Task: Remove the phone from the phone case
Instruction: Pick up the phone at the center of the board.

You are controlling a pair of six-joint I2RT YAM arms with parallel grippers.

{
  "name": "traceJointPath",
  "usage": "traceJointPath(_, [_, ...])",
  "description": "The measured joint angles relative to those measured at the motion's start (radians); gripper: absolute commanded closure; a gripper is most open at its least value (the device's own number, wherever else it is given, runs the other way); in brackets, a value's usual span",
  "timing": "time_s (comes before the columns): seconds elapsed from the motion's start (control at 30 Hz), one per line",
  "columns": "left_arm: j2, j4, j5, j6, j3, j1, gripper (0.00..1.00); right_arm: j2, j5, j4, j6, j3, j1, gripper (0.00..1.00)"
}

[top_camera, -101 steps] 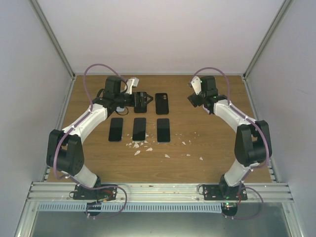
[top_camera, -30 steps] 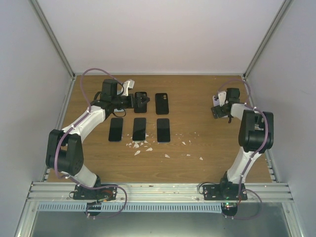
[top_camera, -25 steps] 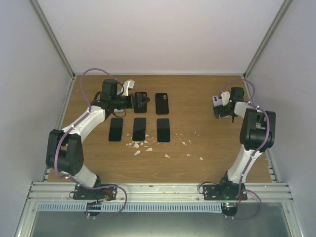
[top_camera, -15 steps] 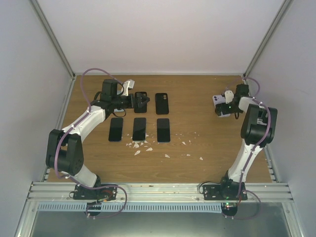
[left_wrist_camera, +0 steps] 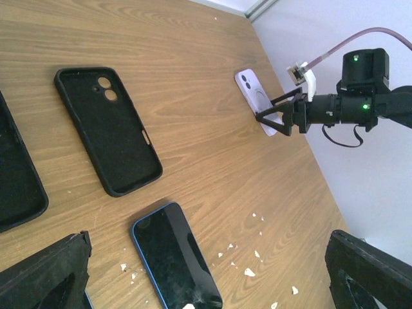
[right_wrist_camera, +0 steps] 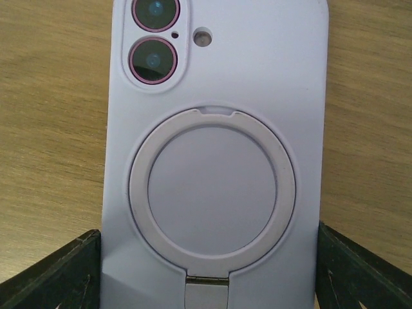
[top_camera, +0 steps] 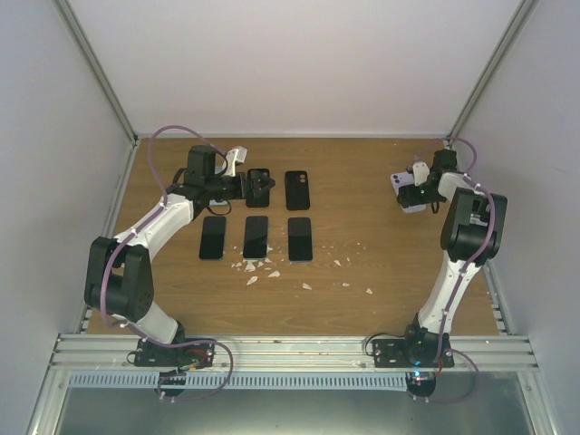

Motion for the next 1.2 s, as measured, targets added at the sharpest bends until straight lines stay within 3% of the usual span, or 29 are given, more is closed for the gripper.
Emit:
traceJointPath(0.4, [0.004, 0.0, 0.0, -0.01, 0.0, 0.001, 0.01, -0.028, -0.05, -0.031, 0.002, -0.021, 0.0, 0.31])
traceJointPath(1.2, [0.048, 0.027, 0.042, -0.018, 0.001, -0.033, 0.04, -0.206, -0.478, -0.22, 0.07, -0.104, 0.015, 0.32])
